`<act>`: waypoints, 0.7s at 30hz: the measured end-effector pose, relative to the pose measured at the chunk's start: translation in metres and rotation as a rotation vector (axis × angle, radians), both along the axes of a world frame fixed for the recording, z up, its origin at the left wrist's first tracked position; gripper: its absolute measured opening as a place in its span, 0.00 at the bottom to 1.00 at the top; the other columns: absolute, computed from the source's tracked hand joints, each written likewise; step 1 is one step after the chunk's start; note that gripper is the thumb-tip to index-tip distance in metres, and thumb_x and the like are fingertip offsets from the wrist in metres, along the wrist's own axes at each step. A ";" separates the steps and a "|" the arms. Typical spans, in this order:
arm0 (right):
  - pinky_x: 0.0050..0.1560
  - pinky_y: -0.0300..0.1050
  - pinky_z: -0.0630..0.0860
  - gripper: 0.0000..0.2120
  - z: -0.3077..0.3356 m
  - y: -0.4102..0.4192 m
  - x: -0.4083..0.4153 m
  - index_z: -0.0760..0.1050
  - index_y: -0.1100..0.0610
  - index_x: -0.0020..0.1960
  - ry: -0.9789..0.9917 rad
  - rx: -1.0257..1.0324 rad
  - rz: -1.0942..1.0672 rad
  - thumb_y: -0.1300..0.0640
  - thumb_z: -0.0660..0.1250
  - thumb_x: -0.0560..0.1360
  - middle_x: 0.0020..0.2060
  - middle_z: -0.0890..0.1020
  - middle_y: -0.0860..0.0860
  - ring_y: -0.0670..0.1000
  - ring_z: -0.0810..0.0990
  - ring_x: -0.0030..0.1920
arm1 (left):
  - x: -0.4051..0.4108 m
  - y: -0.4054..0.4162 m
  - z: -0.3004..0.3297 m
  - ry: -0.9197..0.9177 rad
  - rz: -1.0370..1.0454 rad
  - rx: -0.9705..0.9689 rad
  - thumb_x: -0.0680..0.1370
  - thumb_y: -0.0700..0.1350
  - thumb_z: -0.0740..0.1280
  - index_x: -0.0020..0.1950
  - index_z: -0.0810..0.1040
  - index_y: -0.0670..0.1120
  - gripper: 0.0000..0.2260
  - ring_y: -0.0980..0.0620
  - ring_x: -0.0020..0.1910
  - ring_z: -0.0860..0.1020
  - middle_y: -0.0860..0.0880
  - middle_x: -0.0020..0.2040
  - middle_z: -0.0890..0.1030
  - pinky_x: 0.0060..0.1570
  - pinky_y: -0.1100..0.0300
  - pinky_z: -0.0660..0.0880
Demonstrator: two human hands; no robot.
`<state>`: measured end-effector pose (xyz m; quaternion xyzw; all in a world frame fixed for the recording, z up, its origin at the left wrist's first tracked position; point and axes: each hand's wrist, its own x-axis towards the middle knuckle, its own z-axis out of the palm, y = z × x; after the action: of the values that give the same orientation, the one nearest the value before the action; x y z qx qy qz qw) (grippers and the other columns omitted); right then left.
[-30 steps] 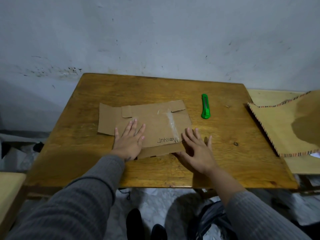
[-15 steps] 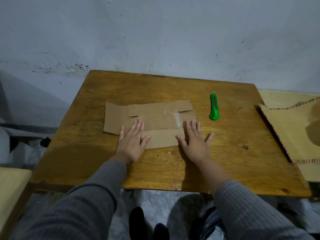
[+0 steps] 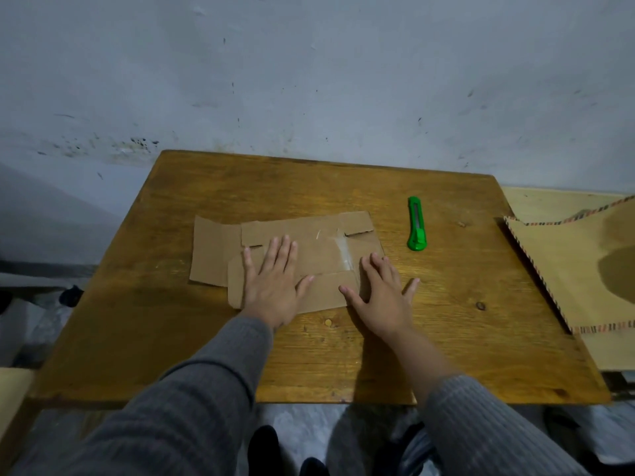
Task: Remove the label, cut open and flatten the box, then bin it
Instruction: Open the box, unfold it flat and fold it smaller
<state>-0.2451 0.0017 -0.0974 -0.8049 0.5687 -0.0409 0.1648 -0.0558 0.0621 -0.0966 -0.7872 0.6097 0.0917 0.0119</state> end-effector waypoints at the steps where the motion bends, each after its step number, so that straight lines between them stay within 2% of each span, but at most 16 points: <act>1: 0.71 0.69 0.35 0.38 0.000 -0.002 -0.001 0.53 0.50 0.77 -0.046 0.002 -0.023 0.32 0.57 0.73 0.77 0.53 0.47 0.49 0.47 0.77 | 0.001 -0.002 -0.004 0.018 0.008 0.029 0.80 0.63 0.38 0.78 0.36 0.48 0.31 0.51 0.77 0.34 0.52 0.78 0.34 0.71 0.34 0.35; 3: 0.71 0.66 0.34 0.43 0.001 -0.007 -0.005 0.49 0.52 0.78 -0.066 -0.005 -0.125 0.30 0.56 0.72 0.77 0.52 0.48 0.50 0.47 0.77 | 0.003 -0.003 -0.009 0.026 0.007 0.057 0.80 0.63 0.38 0.79 0.37 0.49 0.31 0.53 0.77 0.35 0.53 0.78 0.35 0.71 0.34 0.37; 6: 0.69 0.70 0.31 0.45 -0.001 -0.013 -0.015 0.41 0.54 0.78 0.085 0.045 -0.262 0.27 0.47 0.72 0.78 0.42 0.50 0.52 0.36 0.77 | 0.004 -0.001 -0.010 0.020 0.002 0.048 0.81 0.62 0.38 0.79 0.38 0.49 0.30 0.54 0.77 0.35 0.54 0.79 0.36 0.71 0.34 0.37; 8: 0.66 0.72 0.29 0.43 -0.002 -0.014 -0.019 0.42 0.52 0.78 0.139 0.090 -0.249 0.27 0.44 0.73 0.77 0.38 0.50 0.52 0.32 0.76 | 0.004 -0.001 -0.010 0.031 -0.002 0.047 0.81 0.62 0.38 0.79 0.38 0.49 0.30 0.54 0.77 0.35 0.54 0.78 0.35 0.71 0.34 0.36; 11: 0.64 0.71 0.26 0.36 -0.003 -0.013 -0.021 0.47 0.47 0.78 0.103 0.086 -0.204 0.30 0.45 0.75 0.78 0.41 0.48 0.52 0.32 0.76 | 0.006 0.000 -0.010 0.042 -0.003 0.039 0.81 0.62 0.38 0.79 0.39 0.49 0.30 0.54 0.77 0.34 0.54 0.78 0.36 0.71 0.34 0.36; 13: 0.64 0.69 0.26 0.32 -0.001 -0.012 -0.021 0.52 0.46 0.77 -0.012 0.077 -0.198 0.34 0.50 0.77 0.78 0.46 0.47 0.51 0.35 0.77 | 0.006 0.000 -0.009 0.045 -0.005 0.039 0.81 0.62 0.38 0.79 0.39 0.49 0.30 0.54 0.77 0.34 0.54 0.78 0.35 0.71 0.34 0.36; 15: 0.68 0.65 0.28 0.29 0.007 -0.007 -0.016 0.55 0.45 0.76 -0.257 0.087 -0.178 0.39 0.56 0.78 0.77 0.53 0.45 0.48 0.41 0.77 | 0.006 0.000 -0.009 0.050 -0.009 0.038 0.81 0.62 0.38 0.79 0.38 0.49 0.30 0.53 0.77 0.34 0.54 0.78 0.35 0.71 0.34 0.36; 18: 0.75 0.58 0.38 0.27 0.022 0.006 0.007 0.58 0.45 0.75 -0.578 0.174 -0.125 0.43 0.59 0.79 0.73 0.59 0.41 0.43 0.49 0.75 | 0.007 0.000 -0.008 0.069 -0.016 0.044 0.81 0.61 0.38 0.78 0.38 0.49 0.30 0.54 0.77 0.34 0.54 0.78 0.35 0.71 0.34 0.35; 20: 0.76 0.58 0.45 0.26 0.024 0.013 0.020 0.59 0.48 0.75 -0.639 0.189 -0.070 0.43 0.57 0.79 0.74 0.60 0.43 0.43 0.52 0.75 | 0.009 0.001 -0.008 0.074 -0.018 0.041 0.81 0.60 0.38 0.78 0.38 0.49 0.29 0.54 0.76 0.34 0.54 0.78 0.35 0.71 0.35 0.35; 21: 0.76 0.57 0.44 0.27 0.023 0.015 0.024 0.57 0.48 0.76 -0.596 0.181 -0.024 0.42 0.55 0.79 0.75 0.59 0.44 0.43 0.51 0.76 | 0.009 0.001 -0.007 0.077 -0.019 0.037 0.81 0.60 0.38 0.78 0.38 0.49 0.28 0.54 0.76 0.34 0.54 0.78 0.35 0.71 0.35 0.35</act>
<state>-0.2212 0.0163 -0.0742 -0.7329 0.5060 -0.2262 0.3945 -0.0468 0.0636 -0.1040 -0.7768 0.6155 0.1328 0.0038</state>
